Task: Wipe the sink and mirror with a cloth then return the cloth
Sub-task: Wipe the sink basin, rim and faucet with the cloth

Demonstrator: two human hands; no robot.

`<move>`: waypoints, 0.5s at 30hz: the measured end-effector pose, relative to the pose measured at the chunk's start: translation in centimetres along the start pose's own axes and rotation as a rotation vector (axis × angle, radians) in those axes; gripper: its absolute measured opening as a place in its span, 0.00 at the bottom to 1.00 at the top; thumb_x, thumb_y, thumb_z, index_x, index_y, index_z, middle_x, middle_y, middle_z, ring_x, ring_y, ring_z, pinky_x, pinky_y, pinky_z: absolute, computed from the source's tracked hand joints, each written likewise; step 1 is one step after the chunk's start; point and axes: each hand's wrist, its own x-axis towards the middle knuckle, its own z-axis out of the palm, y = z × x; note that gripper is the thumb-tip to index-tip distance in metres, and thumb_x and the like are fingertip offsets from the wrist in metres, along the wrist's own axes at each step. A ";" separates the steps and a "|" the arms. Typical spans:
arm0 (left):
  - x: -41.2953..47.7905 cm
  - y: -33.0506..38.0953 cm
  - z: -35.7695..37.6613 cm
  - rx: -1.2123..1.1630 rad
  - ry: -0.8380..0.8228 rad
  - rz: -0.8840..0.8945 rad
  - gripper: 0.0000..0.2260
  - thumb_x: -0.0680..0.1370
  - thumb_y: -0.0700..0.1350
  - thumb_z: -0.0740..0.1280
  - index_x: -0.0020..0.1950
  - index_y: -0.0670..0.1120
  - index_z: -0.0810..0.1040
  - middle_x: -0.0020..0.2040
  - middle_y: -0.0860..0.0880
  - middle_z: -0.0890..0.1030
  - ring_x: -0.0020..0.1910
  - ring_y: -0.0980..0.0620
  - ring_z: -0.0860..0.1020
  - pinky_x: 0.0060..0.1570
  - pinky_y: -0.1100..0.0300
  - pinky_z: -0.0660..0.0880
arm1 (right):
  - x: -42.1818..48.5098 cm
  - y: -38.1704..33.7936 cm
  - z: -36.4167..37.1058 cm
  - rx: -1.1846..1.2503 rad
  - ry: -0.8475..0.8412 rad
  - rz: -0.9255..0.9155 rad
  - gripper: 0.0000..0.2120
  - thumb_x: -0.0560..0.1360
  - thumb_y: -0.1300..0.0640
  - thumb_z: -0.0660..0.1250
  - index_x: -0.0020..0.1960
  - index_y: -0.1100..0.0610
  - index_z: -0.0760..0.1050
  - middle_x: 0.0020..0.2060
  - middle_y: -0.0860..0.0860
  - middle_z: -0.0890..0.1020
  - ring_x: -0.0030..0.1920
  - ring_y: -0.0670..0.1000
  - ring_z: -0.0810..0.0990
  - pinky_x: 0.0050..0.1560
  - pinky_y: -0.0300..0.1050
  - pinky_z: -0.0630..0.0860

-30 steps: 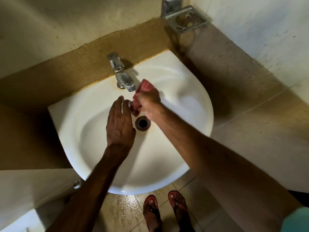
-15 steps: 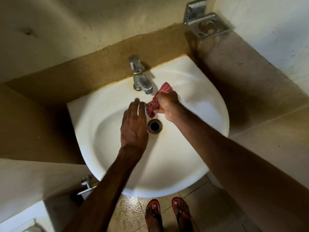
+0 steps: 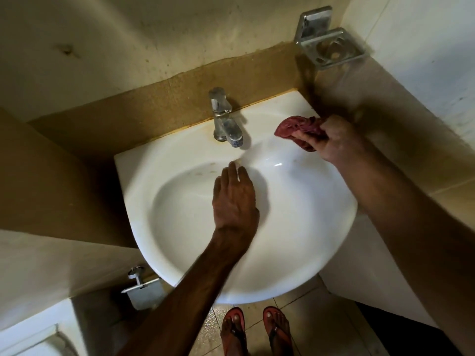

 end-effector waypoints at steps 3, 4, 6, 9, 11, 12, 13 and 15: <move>0.0 0.8 0.4 -0.060 0.011 0.025 0.32 0.74 0.37 0.67 0.77 0.40 0.62 0.80 0.39 0.61 0.78 0.41 0.63 0.74 0.50 0.66 | -1.9 0.4 -0.7 -0.088 0.240 -0.113 0.21 0.88 0.59 0.54 0.77 0.69 0.65 0.68 0.67 0.77 0.60 0.65 0.82 0.51 0.37 0.82; 0.1 1.0 0.6 -0.073 0.021 0.031 0.30 0.74 0.36 0.66 0.76 0.41 0.64 0.79 0.40 0.63 0.77 0.41 0.64 0.71 0.51 0.68 | -3.1 0.4 -1.2 -0.241 0.368 -0.238 0.20 0.87 0.61 0.58 0.75 0.69 0.68 0.64 0.66 0.79 0.56 0.63 0.82 0.48 0.31 0.80; 0.4 1.7 1.1 -0.085 0.034 0.050 0.31 0.72 0.34 0.64 0.76 0.42 0.65 0.79 0.42 0.63 0.77 0.44 0.65 0.69 0.52 0.70 | -4.5 0.5 -3.0 -0.508 0.402 -0.525 0.22 0.85 0.56 0.61 0.76 0.66 0.69 0.68 0.65 0.77 0.67 0.64 0.77 0.63 0.36 0.72; 1.2 3.2 0.9 -0.091 0.040 0.092 0.32 0.71 0.33 0.63 0.76 0.42 0.64 0.79 0.44 0.63 0.76 0.45 0.65 0.69 0.54 0.70 | -3.5 2.3 -5.5 -0.913 0.296 -0.617 0.27 0.83 0.59 0.66 0.81 0.59 0.64 0.72 0.64 0.75 0.73 0.66 0.73 0.75 0.56 0.67; 2.2 4.2 0.7 -0.069 0.036 0.128 0.32 0.73 0.34 0.63 0.77 0.41 0.63 0.79 0.43 0.63 0.77 0.45 0.64 0.73 0.55 0.66 | -2.1 5.0 -5.8 -1.046 0.113 -0.619 0.33 0.81 0.63 0.66 0.83 0.54 0.60 0.77 0.62 0.69 0.77 0.67 0.68 0.78 0.61 0.65; 2.9 4.6 0.5 -0.042 0.028 0.152 0.32 0.74 0.35 0.63 0.78 0.40 0.61 0.80 0.42 0.61 0.78 0.45 0.62 0.75 0.55 0.63 | -1.5 6.7 -5.6 -1.141 0.081 -0.640 0.35 0.81 0.61 0.66 0.84 0.51 0.57 0.80 0.61 0.64 0.79 0.68 0.64 0.79 0.64 0.64; 3.7 5.0 0.5 -0.011 0.017 0.171 0.33 0.75 0.36 0.64 0.80 0.40 0.58 0.81 0.42 0.58 0.79 0.45 0.60 0.76 0.56 0.60 | -1.1 7.9 -5.6 -1.237 0.112 -0.684 0.35 0.81 0.56 0.65 0.85 0.50 0.55 0.82 0.61 0.61 0.80 0.68 0.62 0.79 0.66 0.63; 5.1 5.7 0.6 0.047 0.004 0.169 0.35 0.78 0.37 0.64 0.82 0.41 0.52 0.83 0.42 0.51 0.82 0.45 0.53 0.79 0.55 0.54 | -0.5 9.2 -5.9 -1.289 0.193 -0.783 0.32 0.83 0.49 0.61 0.84 0.52 0.57 0.82 0.63 0.61 0.79 0.70 0.63 0.78 0.67 0.64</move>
